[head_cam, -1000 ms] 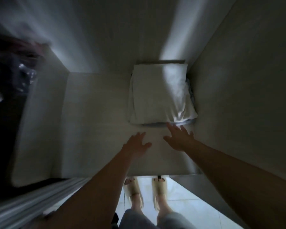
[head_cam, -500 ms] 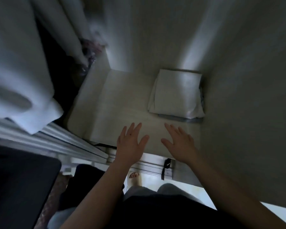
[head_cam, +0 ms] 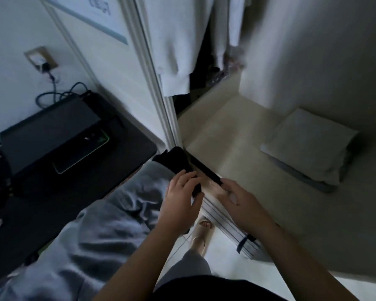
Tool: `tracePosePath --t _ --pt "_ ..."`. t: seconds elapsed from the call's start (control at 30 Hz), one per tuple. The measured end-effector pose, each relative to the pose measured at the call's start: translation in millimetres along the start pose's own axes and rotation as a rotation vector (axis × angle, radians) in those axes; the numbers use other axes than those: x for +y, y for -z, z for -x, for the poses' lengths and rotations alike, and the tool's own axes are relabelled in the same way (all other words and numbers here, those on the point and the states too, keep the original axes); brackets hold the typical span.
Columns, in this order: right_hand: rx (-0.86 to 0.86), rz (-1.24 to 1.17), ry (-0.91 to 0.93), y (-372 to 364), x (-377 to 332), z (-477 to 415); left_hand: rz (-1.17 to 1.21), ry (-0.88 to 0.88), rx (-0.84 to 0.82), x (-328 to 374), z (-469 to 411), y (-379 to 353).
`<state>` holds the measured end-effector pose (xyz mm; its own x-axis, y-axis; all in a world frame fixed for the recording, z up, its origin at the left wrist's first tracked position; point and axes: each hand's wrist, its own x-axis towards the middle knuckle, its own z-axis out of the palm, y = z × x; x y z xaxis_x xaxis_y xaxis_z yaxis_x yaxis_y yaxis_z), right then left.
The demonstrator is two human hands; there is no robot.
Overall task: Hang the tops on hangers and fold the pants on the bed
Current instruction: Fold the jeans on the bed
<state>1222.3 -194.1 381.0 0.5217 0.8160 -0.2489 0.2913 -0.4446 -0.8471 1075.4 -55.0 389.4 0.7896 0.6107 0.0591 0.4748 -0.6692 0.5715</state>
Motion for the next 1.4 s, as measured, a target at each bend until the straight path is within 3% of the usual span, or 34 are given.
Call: tracePosePath --t 0.23,0.33,0.5,0.63,0.83,1.1,1.23,1.4 --pt "-0.199 -0.036 0.117 -68 -27 8 -0.24 0.229 0.254 -31 113 44" --pt "-0.298 0.009 0.194 -94 -41 9 -0.291 0.412 0.397 -38 146 62" --pt "-0.269 0.102 0.359 -128 -65 3 -0.314 0.77 0.502 -52 179 89" --pt "-0.165 0.062 0.338 -147 -88 -6 -0.23 0.987 0.505 -77 190 121" --pt "-0.006 0.054 0.308 -166 -116 -13 -0.194 0.809 0.563 -83 191 138" --pt "0.007 0.151 0.318 -166 -121 -5 -0.093 0.67 0.584 -82 194 147" --pt "0.029 0.315 0.585 -162 -140 3 -0.081 0.566 0.651 -75 200 160" --pt "-0.11 0.523 0.784 -173 -177 13 -0.188 0.4 0.849 -61 223 198"
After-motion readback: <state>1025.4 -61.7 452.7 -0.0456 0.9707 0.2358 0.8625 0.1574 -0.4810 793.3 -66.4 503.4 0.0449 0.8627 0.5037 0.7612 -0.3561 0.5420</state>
